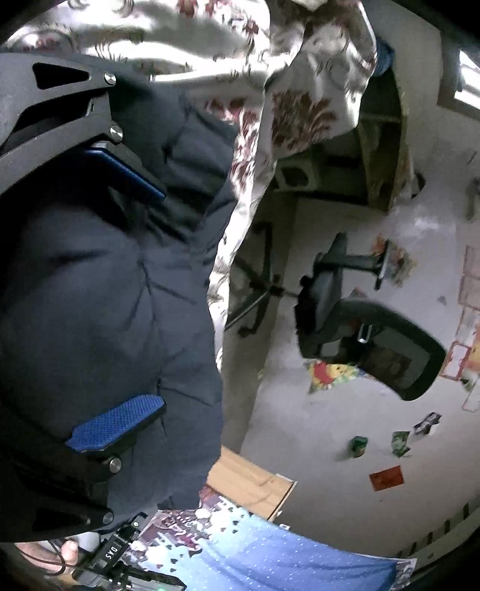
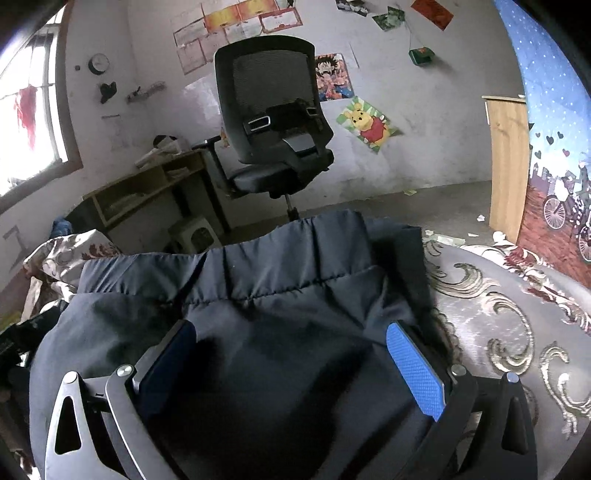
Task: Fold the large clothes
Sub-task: 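Close the left gripper on the jacket edge while the right gripper moves alongside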
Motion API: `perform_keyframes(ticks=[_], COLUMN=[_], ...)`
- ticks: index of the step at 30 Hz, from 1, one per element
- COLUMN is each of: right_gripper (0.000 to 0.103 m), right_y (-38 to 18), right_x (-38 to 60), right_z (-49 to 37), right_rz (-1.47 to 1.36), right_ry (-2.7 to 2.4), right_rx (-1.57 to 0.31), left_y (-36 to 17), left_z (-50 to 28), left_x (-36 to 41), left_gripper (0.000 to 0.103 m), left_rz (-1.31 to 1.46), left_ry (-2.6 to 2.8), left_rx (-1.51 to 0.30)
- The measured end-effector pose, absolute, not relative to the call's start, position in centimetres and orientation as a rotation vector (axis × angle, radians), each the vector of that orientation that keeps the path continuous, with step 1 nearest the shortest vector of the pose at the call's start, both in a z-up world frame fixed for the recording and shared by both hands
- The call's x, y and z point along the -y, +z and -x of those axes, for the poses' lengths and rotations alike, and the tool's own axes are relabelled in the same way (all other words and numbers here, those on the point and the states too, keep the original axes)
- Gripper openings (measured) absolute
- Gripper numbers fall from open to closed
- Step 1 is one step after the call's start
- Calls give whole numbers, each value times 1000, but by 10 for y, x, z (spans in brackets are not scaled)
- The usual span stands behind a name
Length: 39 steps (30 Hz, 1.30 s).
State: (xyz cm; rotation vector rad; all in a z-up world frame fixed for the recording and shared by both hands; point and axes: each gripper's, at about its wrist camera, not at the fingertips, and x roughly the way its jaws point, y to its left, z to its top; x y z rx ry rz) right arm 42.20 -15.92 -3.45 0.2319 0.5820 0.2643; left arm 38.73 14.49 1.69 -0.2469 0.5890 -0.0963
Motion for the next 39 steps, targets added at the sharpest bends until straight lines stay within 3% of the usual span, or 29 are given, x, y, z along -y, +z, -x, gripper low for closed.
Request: perform_keyframes(ticks=[7,16,21,39], right_gripper=[103,103,103,103], right_y=[-28,-35,-46,-68], right_x=[171,201,213,218], right_z=[-422,-427,-429,-457], right_rz=[-172,-116,-117,-246], right_ry=[232,226,250,567], right_rx=[-638,-756,-799,-906], left_y=[34,9,-11,-51], left_z=[-353,-330,-338,-368], left_x=[-175,-236,-254,-289], left_gripper=[102,102,102,102], left_rz=[260,335,375,602], left_ry=[-51,63,-13,-291], left_rx=[-555,-676,-777,-873])
